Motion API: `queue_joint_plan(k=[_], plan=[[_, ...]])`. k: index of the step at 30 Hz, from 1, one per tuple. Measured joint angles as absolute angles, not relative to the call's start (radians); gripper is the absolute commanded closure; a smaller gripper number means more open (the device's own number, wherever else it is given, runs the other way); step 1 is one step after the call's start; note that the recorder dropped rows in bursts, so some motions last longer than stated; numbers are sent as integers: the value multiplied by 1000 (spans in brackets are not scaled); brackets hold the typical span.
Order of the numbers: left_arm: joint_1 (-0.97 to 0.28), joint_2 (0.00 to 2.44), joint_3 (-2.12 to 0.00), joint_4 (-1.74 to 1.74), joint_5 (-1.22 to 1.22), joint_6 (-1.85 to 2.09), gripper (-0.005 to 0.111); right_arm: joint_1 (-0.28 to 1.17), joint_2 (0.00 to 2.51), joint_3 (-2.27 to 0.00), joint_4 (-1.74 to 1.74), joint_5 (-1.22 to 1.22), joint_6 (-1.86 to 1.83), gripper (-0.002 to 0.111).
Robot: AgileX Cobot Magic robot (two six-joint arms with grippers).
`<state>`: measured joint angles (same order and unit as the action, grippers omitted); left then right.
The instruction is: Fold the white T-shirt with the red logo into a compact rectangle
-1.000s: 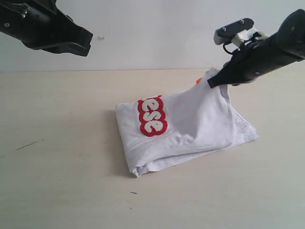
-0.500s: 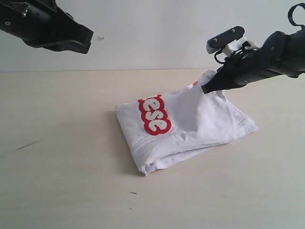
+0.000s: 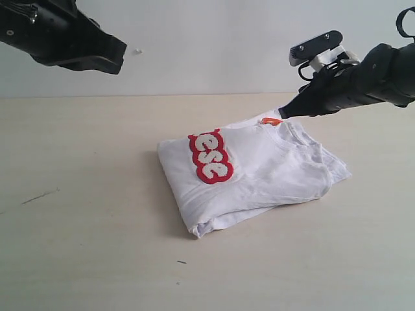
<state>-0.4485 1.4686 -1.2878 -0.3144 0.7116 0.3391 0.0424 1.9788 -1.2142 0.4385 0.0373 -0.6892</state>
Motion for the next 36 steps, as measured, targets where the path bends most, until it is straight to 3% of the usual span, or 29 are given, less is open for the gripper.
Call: queue_joint_plan(k=[5, 7, 8, 9, 20, 29, 36], plan=[[-448, 1469, -1288, -314, 721, 339, 107, 40, 2036, -1294, 443, 208, -602, 77], [-448, 1469, -1288, -314, 727, 339, 107, 38, 2097, -1393, 443, 357, -564, 87], [-448, 1469, -1288, -314, 727, 339, 107, 38, 2114, -1418, 443, 394, -559, 102], [-448, 1469, -1288, -314, 729, 339, 107, 38, 2156, -1472, 428, 454, -534, 109], [-448, 1481, -1288, -314, 731, 339, 107, 43, 2331, -1642, 368, 599, -417, 108], [-448, 1483, -1288, -314, 811, 339, 107, 240, 2323, -1650, 314, 709, -273, 108], [-470, 1485, -1173, -318, 890, 339, 107, 278, 2291, -1642, 297, 748, -211, 108]])
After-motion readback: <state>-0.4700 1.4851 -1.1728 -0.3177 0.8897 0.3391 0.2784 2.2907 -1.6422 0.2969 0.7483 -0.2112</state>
